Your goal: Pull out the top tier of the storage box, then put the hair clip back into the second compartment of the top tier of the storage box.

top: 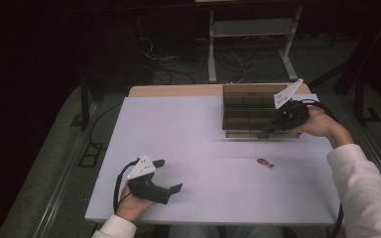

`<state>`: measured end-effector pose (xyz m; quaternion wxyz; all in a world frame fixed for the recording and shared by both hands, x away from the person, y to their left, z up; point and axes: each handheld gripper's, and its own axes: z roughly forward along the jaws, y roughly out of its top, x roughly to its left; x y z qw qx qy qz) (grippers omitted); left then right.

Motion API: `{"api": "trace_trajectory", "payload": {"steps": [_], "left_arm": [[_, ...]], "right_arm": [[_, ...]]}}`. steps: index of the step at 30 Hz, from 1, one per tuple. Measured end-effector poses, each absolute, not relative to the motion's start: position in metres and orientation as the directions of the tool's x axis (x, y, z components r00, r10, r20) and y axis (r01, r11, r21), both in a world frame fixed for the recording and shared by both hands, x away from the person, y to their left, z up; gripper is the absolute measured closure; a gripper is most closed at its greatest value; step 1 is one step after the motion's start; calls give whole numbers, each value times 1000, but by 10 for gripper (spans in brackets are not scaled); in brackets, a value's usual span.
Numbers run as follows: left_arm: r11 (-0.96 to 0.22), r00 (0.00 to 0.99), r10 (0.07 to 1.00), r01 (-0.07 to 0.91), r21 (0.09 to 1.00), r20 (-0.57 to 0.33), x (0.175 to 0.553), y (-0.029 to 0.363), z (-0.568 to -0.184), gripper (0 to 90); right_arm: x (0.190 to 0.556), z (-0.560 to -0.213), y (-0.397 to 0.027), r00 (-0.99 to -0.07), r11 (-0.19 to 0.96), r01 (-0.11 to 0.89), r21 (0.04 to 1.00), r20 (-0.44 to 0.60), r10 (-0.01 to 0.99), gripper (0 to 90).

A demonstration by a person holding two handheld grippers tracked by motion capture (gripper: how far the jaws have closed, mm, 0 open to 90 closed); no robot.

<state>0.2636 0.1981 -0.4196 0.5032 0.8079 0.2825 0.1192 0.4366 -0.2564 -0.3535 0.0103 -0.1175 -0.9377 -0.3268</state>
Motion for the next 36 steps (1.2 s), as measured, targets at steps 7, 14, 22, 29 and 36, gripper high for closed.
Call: {"api": "trace_trajectory", "payload": {"steps": [7,14,22,29,36], "left_arm": [[-335,813,575,337,880,-92,264,197,-420,0],[-335,814,574,337,880,-93,263,197,-419,0],[-334,812,577,336,881,-91,263,197,-419,0],[-334,812,577,336,881,-91,262,197,-419,0],[-336,812,577,336,880,-90,263,196,-419,0]], "right_arm": [[432,-353,-260,-968,764,235,601,74,240,837],[423,-347,-265,-957,757,258,600,55,284,755],[411,-337,-269,-920,702,333,630,55,387,641],[399,-334,-275,-889,676,371,637,33,457,546],[385,-329,-280,-843,624,436,648,51,536,396]]}}
